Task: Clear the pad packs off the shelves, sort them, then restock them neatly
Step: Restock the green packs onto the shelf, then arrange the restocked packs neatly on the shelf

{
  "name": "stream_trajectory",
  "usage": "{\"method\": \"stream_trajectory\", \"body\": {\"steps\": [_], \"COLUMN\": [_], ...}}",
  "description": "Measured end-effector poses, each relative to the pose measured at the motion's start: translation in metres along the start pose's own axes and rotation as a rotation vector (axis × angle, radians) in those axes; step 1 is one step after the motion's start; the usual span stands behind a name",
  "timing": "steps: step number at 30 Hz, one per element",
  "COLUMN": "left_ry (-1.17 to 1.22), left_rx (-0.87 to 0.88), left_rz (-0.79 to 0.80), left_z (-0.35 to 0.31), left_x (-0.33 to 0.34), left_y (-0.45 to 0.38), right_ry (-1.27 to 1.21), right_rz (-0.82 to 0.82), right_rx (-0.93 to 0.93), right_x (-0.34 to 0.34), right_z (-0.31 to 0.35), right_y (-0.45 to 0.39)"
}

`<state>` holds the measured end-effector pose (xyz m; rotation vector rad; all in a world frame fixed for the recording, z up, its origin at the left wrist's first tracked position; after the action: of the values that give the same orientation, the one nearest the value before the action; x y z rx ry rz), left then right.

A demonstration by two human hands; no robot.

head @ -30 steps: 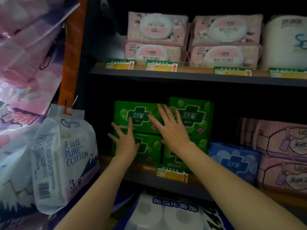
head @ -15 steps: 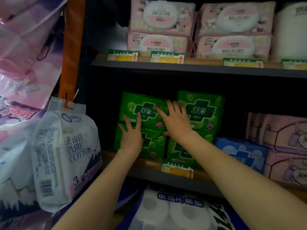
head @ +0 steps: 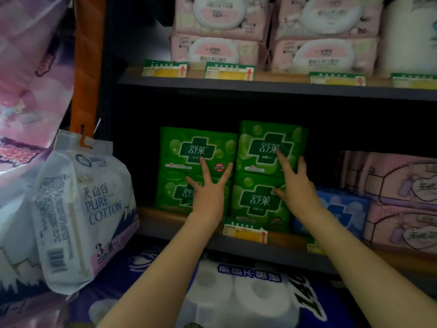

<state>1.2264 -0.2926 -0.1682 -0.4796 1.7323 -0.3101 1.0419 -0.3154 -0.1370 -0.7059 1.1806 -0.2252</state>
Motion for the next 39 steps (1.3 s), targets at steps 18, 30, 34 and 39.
{"method": "stream_trajectory", "body": {"steps": [18, 30, 34, 39], "left_ry": [-0.096, -0.234, -0.252, -0.153], "left_rx": [0.187, 0.241, 0.214, 0.173], "left_rz": [-0.139, -0.117, -0.213, -0.217], "left_z": [-0.042, -0.100, -0.110, -0.116], "left_x": [-0.015, 0.008, 0.009, 0.017], "left_y": [0.031, 0.021, 0.017, 0.010], "right_ry": [0.190, 0.427, 0.298, 0.198], "right_rz": [0.222, 0.208, 0.169, 0.203], "right_rx": [-0.062, -0.076, -0.124, -0.198], "right_x": [-0.069, -0.029, -0.027, -0.023], "right_z": [-0.073, -0.128, -0.133, -0.133], "right_y": [-0.001, 0.029, 0.025, 0.021]}}
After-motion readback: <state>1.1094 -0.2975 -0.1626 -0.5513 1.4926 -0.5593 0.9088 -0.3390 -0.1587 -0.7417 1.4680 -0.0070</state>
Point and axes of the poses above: each hand's wrist, its own y-axis away from the middle knuckle, its own x-axis out of the palm, z = x × y, the point moved 5 cm from there along -y, towards the middle knuckle, and after that the axes turned 6 degrees about z, right-handed, at the moved point
